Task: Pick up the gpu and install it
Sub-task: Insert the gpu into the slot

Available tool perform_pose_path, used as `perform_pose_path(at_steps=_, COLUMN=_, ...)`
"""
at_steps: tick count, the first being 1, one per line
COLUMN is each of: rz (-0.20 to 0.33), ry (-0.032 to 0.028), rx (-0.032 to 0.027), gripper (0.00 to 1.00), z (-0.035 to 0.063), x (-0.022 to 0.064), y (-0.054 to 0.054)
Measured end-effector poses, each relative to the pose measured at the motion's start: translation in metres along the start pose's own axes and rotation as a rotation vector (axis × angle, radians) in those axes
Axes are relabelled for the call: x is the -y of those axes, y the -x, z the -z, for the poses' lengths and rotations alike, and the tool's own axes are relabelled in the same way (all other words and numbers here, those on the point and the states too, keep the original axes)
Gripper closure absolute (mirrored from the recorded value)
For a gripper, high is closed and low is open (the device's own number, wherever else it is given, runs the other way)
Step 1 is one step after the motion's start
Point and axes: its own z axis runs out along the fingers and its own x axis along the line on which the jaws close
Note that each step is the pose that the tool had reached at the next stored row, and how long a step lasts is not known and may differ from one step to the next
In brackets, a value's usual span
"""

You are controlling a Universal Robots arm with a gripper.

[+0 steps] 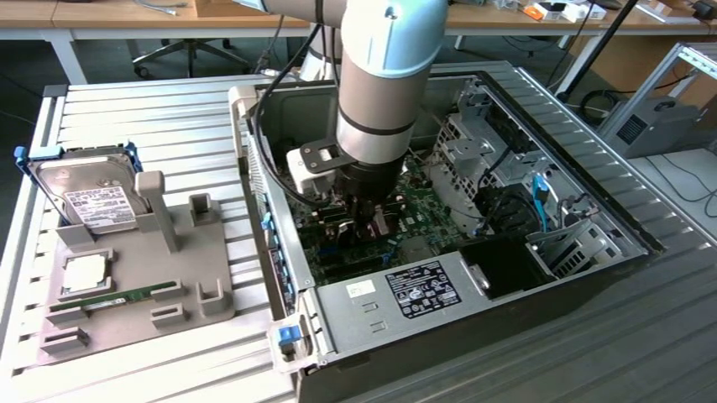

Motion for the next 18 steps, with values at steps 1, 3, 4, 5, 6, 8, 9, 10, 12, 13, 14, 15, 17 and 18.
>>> perform_pose_path(at_steps=1, rz=0.000, ry=-0.0021, rx=0.0004, gripper=0.73, z=0.0000, x=-0.0001, y=0.0000)
perform_pose_path(at_steps=3, rz=0.000, ry=-0.0041, rx=0.0013, gripper=0.73, z=0.0000, x=0.0000, y=0.0000)
perform_pose_path(at_steps=4, rz=0.000, ry=-0.0043, rx=0.0016, gripper=0.73, z=0.0000, x=0.0000, y=0.0000)
perform_pose_path(at_steps=5, rz=0.000, ry=-0.0044, rx=0.0017, gripper=0.73, z=0.0000, x=0.0000, y=0.0000)
perform_pose_path(at_steps=6, rz=0.000, ry=-0.0044, rx=0.0019, gripper=0.73, z=0.0000, x=0.0000, y=0.0000)
perform_pose_path(at_steps=8, rz=0.000, ry=-0.0045, rx=0.0022, gripper=0.73, z=0.0000, x=0.0000, y=0.0000)
perform_pose_path(at_steps=9, rz=0.000, ry=-0.0045, rx=0.0023, gripper=0.73, z=0.0000, x=0.0000, y=0.0000)
perform_pose_path(at_steps=10, rz=0.000, ry=-0.0045, rx=0.0023, gripper=0.73, z=0.0000, x=0.0000, y=0.0000)
perform_pose_path(at_steps=12, rz=0.000, ry=-0.0044, rx=0.0025, gripper=0.73, z=0.0000, x=0.0000, y=0.0000)
perform_pose_path(at_steps=13, rz=0.000, ry=-0.0045, rx=0.0026, gripper=0.73, z=0.0000, x=0.0000, y=0.0000)
perform_pose_path(at_steps=14, rz=0.000, ry=-0.0045, rx=0.0027, gripper=0.73, z=0.0000, x=0.0000, y=0.0000)
perform_pose_path(at_steps=15, rz=0.000, ry=-0.0045, rx=0.0027, gripper=0.73, z=0.0000, x=0.0000, y=0.0000)
perform_pose_path(at_steps=17, rz=0.000, ry=-0.0045, rx=0.0027, gripper=0.73, z=-0.0001, x=0.0000, y=0.0000)
perform_pose_path(at_steps=18, rz=0.000, ry=-0.0045, rx=0.0027, gripper=0.73, z=-0.0001, x=0.0000, y=0.0000)
